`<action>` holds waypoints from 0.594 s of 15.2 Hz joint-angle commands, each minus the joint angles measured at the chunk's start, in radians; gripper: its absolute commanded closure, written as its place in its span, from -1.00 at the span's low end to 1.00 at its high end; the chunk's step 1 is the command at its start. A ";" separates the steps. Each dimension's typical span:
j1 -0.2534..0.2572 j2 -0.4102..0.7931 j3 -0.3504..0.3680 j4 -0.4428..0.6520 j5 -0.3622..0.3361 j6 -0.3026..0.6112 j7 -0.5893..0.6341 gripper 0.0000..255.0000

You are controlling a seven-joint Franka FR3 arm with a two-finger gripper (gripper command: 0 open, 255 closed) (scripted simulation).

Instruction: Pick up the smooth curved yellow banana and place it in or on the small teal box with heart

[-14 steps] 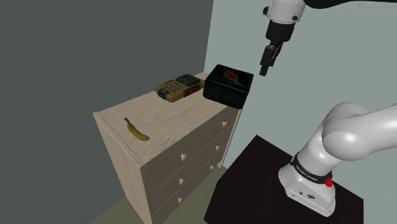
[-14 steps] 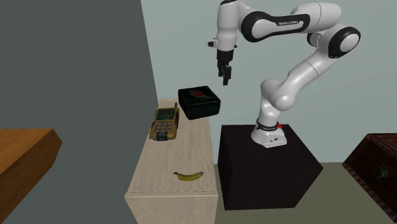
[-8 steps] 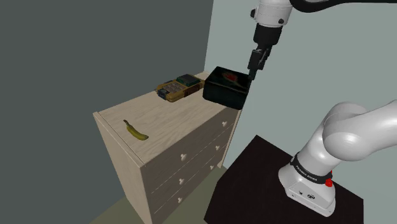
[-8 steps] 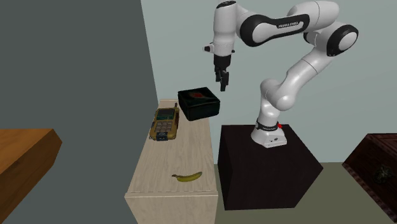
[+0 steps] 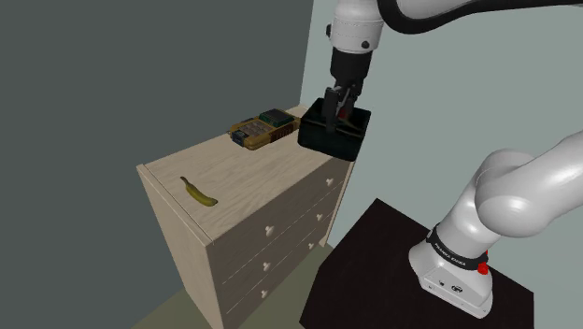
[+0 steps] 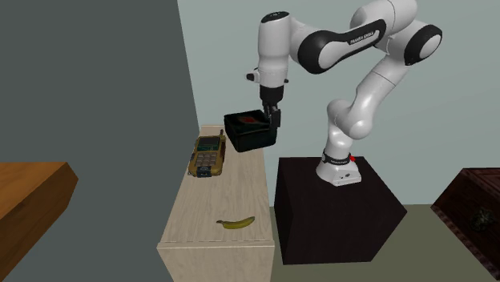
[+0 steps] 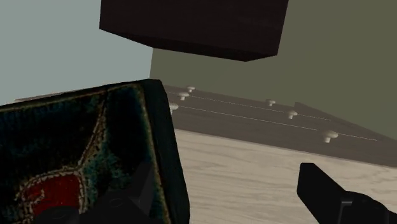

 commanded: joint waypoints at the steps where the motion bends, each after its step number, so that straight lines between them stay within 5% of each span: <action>1: 0.008 0.050 0.037 0.027 0.009 0.023 0.044 -1.00; 9: 0.028 0.306 0.179 0.212 -0.021 0.086 0.230 -1.00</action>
